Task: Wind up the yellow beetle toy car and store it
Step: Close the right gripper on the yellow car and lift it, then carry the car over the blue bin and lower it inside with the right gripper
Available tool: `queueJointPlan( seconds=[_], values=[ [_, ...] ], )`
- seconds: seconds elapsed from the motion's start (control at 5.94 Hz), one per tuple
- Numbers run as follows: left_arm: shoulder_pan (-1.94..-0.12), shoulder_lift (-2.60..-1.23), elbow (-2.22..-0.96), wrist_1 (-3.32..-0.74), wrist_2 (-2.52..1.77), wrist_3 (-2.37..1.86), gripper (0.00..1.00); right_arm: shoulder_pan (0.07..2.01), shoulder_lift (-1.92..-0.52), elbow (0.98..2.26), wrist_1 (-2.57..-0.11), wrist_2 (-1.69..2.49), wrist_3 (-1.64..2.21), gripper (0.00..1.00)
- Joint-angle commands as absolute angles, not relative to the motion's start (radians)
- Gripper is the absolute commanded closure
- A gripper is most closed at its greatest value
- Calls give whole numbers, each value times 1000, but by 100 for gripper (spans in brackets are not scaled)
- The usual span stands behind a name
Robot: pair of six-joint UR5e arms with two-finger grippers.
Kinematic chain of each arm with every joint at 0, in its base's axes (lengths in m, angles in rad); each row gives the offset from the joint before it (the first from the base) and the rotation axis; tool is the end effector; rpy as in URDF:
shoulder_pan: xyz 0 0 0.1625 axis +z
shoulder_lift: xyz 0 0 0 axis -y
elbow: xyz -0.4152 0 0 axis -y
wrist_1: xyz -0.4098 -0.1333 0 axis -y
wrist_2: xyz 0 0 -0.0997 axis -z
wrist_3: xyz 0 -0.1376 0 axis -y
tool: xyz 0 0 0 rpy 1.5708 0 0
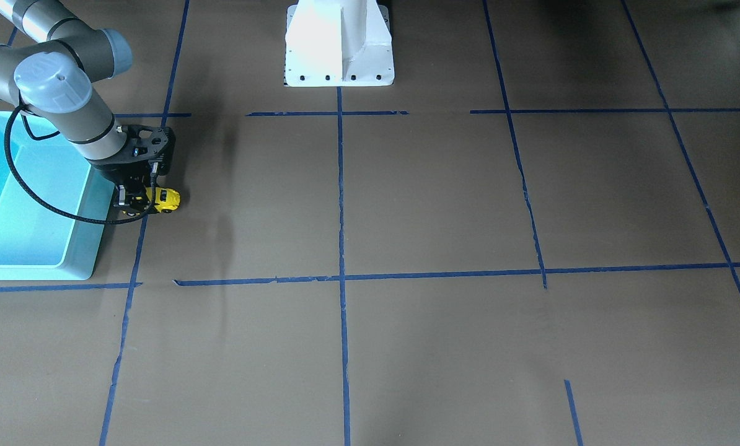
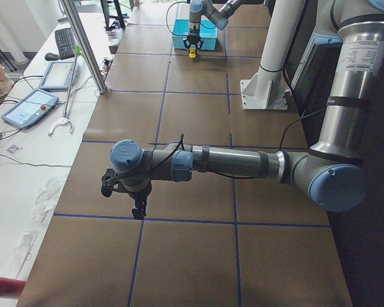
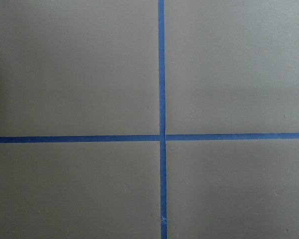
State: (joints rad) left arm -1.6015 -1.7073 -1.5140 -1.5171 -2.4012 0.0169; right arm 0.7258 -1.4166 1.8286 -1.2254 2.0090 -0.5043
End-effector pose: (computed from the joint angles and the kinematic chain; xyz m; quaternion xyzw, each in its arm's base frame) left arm -0.0491 -0.5658 0.6314 0.0215 0.4029 -0.0011 0.9150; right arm -0.3971 -0.4525 0.4307 0.3214 -0.2602 -0.6292 0.6581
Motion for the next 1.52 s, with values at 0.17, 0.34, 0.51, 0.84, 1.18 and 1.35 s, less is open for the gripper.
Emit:
queueJointPlan(
  seconds=[0.17,0.34,0.51,0.84,1.18,1.35],
  values=[
    [-1601,-1707,-1514,-1519,-2402,17,0,886,-1362,2036,-1474,2142,-517,100],
    [-1601,-1707,-1514,-1519,-2401,17,0,955,-1402,2102,-1521,2207,-555,100],
    [-1601,-1709,-1514,-1519,-2401,17,0,1027,-1483,2118,-1523,2250,-654,100],
    [-1601,-1709,-1514,-1517,-2402,17,0,1153,-1595,2054,-1522,2281,-910,100],
    [-1601,-1709,-1516,-1517,-2402,17,0,1161,-1658,1988,-1503,2234,-982,100],
    [-1601,-1709,-1516,-1517,-2402,17,0,1125,-1655,1942,-1443,2159,-953,100]
  ],
)
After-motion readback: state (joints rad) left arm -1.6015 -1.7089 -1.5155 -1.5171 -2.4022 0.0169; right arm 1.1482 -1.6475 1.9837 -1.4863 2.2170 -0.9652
